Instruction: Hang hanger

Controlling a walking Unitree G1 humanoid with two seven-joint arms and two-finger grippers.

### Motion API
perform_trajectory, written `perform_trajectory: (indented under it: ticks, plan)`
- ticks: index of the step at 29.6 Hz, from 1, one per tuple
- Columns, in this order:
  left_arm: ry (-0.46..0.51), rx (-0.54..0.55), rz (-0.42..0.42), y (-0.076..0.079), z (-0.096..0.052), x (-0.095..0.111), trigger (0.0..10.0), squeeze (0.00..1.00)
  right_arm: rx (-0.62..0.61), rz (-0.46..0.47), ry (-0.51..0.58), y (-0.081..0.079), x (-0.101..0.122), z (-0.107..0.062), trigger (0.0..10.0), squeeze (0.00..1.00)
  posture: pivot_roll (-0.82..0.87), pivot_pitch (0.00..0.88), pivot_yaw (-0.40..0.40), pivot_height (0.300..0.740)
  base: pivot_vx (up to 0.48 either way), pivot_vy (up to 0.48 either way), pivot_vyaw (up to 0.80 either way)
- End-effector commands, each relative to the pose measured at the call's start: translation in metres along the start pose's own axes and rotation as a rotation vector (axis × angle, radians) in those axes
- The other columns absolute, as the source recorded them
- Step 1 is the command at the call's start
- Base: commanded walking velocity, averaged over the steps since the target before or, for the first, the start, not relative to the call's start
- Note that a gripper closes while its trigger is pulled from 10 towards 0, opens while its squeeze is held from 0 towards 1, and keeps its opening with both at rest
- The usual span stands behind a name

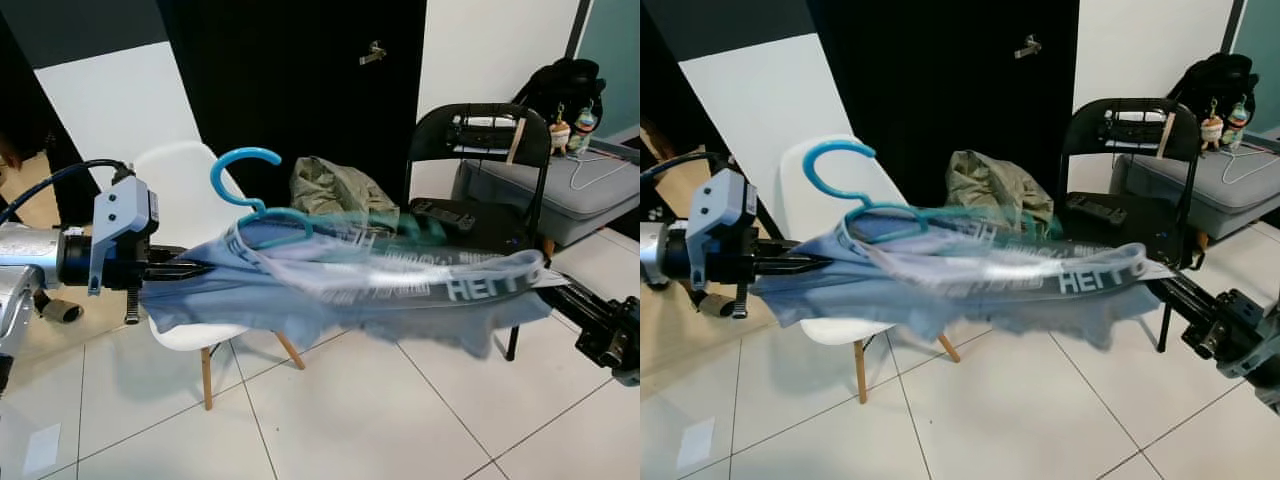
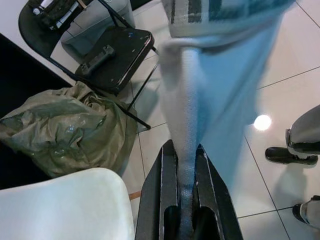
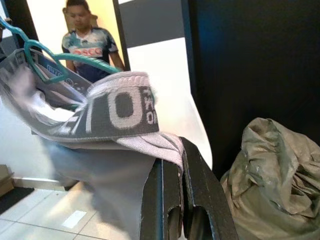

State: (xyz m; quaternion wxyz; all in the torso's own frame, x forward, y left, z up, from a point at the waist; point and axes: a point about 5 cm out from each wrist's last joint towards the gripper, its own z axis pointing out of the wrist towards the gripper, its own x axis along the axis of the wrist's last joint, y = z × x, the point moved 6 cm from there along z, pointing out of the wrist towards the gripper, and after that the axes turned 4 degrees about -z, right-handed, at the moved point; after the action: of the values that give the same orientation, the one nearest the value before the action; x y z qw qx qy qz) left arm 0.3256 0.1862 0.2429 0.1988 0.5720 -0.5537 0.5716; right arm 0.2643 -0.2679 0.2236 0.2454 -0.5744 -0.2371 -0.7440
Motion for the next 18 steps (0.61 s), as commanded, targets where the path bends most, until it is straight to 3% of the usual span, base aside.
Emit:
perform_trajectory:
  ticks: [1, 10, 18]
  plan:
    - [0.0, 0.014, 0.018, -0.003, -0.006, 0.004, 0.0, 0.0, -0.03, -0.012, -0.012, 0.005, 0.0, -0.005, 0.0, 0.0, -0.01, 0.0, 0.096, 0.74, 0.0, 0.0, 0.0]
    - [-0.018, -0.037, 0.022, 0.005, -0.007, 0.001, 0.0, 0.0, -0.073, -0.045, 0.003, 0.016, 0.008, -0.009, 0.0, 0.0, -0.01, 0.0, 0.095, 0.74, 0.0, 0.0, 0.0]
    - [0.043, -0.075, 0.009, 0.014, -0.01, 0.012, 0.0, 0.0, -0.14, -0.07, -0.002, 0.033, 0.01, -0.014, 0.0, 0.0, 0.0, 0.0, 0.089, 0.74, 0.0, 0.0, 0.0]
